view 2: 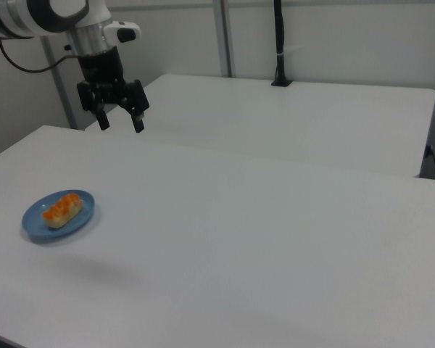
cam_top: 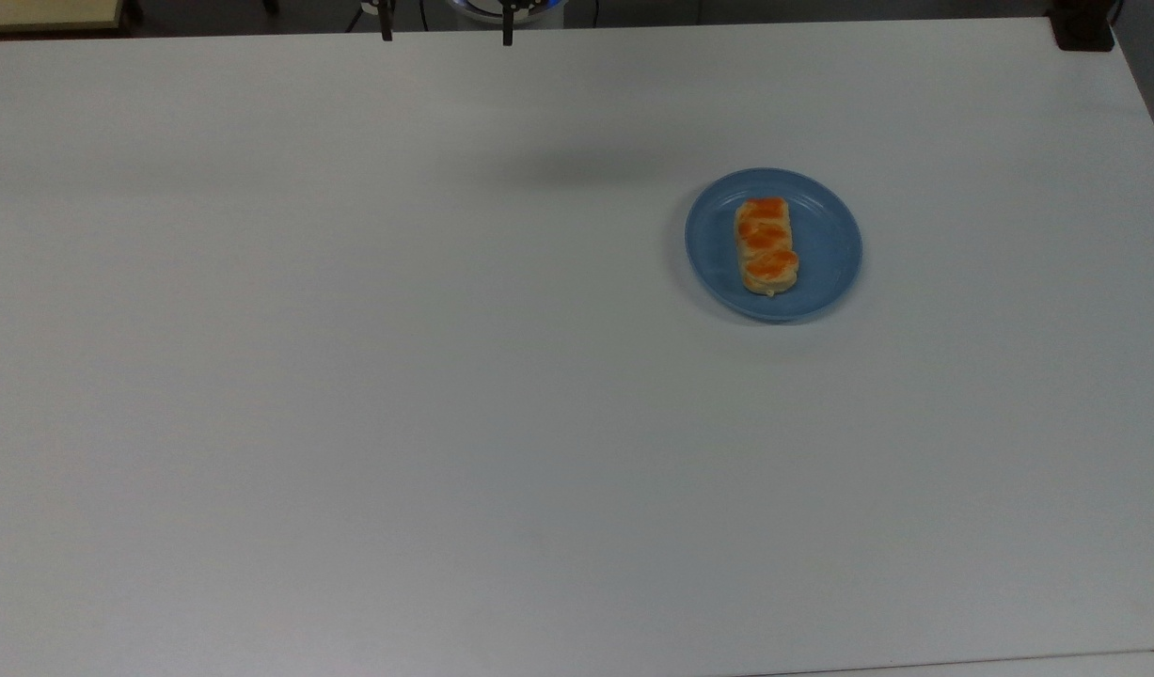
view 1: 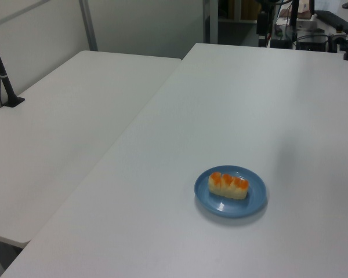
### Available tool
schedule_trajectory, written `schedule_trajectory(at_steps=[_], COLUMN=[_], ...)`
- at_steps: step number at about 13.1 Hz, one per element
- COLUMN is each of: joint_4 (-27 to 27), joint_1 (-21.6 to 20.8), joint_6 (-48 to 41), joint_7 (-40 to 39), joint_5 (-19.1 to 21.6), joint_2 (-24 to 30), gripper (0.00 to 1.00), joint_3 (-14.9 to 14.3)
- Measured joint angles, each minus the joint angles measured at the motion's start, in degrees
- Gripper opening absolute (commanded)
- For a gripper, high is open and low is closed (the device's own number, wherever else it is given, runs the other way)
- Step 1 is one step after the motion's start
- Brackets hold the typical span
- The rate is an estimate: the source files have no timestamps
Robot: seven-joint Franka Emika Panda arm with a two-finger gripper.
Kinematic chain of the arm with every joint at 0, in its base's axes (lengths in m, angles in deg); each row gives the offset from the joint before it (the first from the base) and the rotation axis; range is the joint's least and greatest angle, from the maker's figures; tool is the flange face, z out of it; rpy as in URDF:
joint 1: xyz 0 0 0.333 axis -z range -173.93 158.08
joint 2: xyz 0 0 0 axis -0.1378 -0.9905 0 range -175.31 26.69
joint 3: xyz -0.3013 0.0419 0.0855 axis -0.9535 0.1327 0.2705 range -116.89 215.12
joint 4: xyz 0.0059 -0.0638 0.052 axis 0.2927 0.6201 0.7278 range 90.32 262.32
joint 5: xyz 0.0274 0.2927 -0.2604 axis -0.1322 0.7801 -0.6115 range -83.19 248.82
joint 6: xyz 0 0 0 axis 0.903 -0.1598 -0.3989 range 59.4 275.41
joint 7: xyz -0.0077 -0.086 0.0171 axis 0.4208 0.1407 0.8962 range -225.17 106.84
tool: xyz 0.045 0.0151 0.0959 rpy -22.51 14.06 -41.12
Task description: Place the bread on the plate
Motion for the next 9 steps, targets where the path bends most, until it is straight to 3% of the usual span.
schedule_trajectory(at_steps=[9], joint_4=[0.0], joint_1=[0.71], joint_6=[-1.03], joint_7=[0.01], joint_5=[0.68], joint_2=[0.33], gripper=[1.0], joint_3=[0.0])
